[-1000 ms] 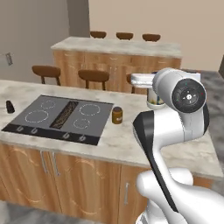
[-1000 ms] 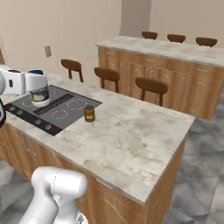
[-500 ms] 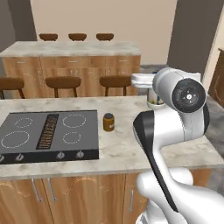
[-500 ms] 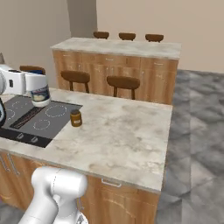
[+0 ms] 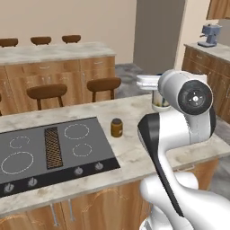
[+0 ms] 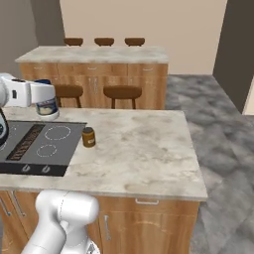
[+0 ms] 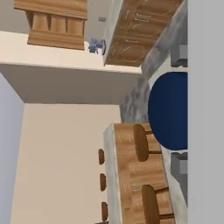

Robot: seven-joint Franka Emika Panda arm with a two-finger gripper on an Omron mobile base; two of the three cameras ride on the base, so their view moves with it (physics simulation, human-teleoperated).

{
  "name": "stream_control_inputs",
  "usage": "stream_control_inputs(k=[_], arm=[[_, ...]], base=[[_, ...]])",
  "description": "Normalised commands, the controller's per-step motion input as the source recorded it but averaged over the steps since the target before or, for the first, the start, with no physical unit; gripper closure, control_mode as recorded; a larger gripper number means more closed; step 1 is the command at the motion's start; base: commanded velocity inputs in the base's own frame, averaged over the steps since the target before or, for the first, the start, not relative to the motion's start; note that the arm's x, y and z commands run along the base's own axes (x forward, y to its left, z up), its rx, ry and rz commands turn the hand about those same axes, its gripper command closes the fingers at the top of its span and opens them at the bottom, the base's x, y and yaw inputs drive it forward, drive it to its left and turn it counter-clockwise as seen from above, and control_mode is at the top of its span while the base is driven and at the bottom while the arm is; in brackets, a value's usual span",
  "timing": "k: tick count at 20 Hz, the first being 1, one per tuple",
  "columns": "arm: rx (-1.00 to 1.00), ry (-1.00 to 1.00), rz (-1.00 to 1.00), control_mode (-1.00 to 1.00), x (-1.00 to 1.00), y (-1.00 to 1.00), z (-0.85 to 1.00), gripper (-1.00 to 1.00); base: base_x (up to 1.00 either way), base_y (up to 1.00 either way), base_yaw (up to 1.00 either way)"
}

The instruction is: Collect the turmeric, mayonnaise, and shaker from the cabinet and place them next to the stove.

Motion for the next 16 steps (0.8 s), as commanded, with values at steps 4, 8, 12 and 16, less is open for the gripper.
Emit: stream_control_inputs(k=[4, 8, 12, 16], arm=[[0.0, 0.0, 0.0, 1.0, 0.0, 0.0, 0.0, 1.0], [0.0, 0.09, 0.01, -1.0, 0.19, 0.04, -0.06, 1.0], [0.0, 0.13, 0.22, -1.0, 0.48, -0.32, -0.26, 1.0], [0.0, 0.05, 0.35, -1.0, 0.46, -0.36, -0.3, 1.0]], base=[[0.03, 0.85, -0.32], [0.1, 0.33, -0.11], [0.0, 0.0, 0.0], [0.0, 0.0, 0.0]])
